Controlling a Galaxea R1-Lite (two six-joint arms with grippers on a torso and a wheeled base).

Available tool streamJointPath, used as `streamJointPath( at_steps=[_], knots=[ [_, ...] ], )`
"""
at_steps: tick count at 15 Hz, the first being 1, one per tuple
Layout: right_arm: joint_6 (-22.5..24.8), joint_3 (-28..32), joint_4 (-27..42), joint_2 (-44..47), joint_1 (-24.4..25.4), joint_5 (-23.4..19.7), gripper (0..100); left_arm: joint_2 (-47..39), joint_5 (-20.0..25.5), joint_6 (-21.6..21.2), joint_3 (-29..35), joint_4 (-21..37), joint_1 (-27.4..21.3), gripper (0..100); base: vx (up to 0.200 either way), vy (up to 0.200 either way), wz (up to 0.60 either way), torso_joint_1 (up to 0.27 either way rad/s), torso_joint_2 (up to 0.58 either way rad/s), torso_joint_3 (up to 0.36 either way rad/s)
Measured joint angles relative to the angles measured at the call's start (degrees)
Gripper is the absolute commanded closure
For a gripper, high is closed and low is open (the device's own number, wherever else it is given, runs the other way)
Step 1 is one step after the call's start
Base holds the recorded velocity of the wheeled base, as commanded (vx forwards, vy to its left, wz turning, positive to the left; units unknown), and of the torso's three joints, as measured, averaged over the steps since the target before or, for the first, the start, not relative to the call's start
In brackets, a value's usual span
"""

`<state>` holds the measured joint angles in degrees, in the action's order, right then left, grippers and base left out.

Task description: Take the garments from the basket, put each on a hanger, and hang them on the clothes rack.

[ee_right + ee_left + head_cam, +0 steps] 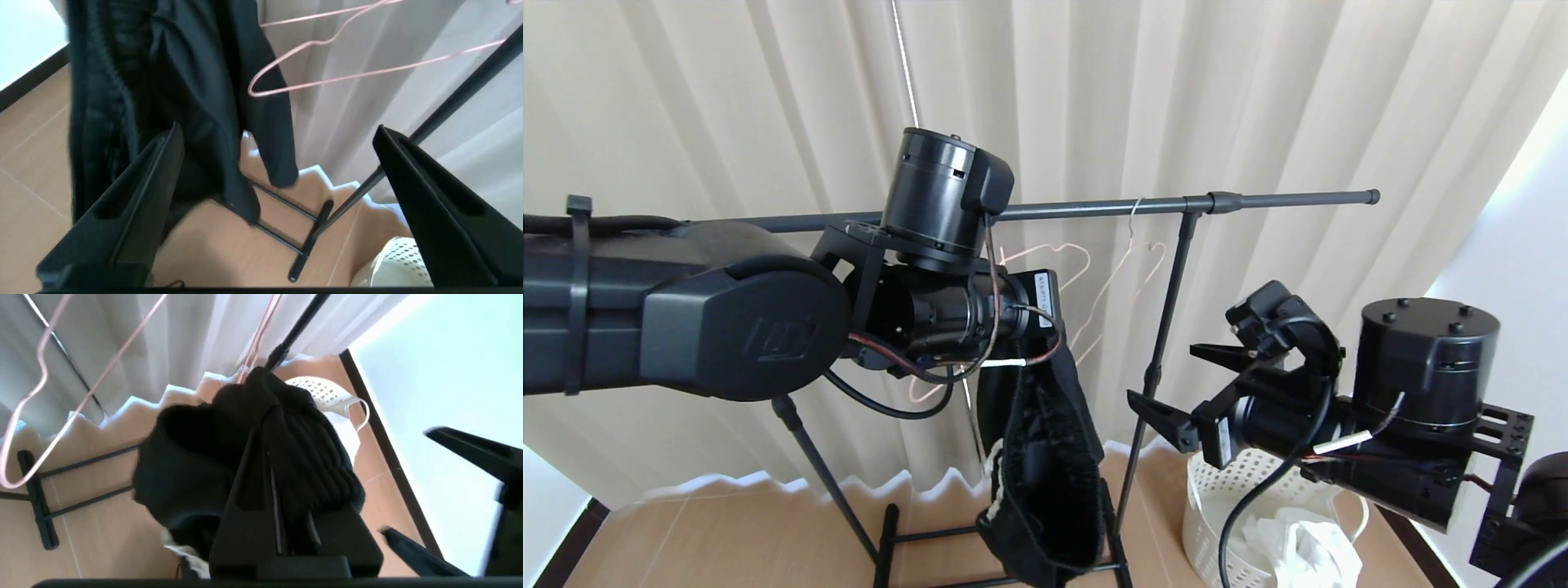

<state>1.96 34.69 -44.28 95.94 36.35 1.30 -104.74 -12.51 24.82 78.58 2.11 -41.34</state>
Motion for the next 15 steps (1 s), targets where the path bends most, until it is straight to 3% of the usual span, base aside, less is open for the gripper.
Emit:
streamJointPath(
  at_steps=[12, 15],
  knots=[
    [-1.5, -0.4, -4.3, 4.9, 0.6, 0.6, 0, -0.7, -1.8, 0.4, -0.5, -0.1, -2.6, 100, 0.0, 0.0, 0.0, 0.0, 0.0, 0.0],
    [-3.6, -0.3, -4.6, 3.8, 3.5, 0.7, 0, -1.0, -2.1, 0.4, -0.5, -0.1, -2.5, 100, 0.0, 0.0, 0.0, 0.0, 0.0, 0.0]
  ],
)
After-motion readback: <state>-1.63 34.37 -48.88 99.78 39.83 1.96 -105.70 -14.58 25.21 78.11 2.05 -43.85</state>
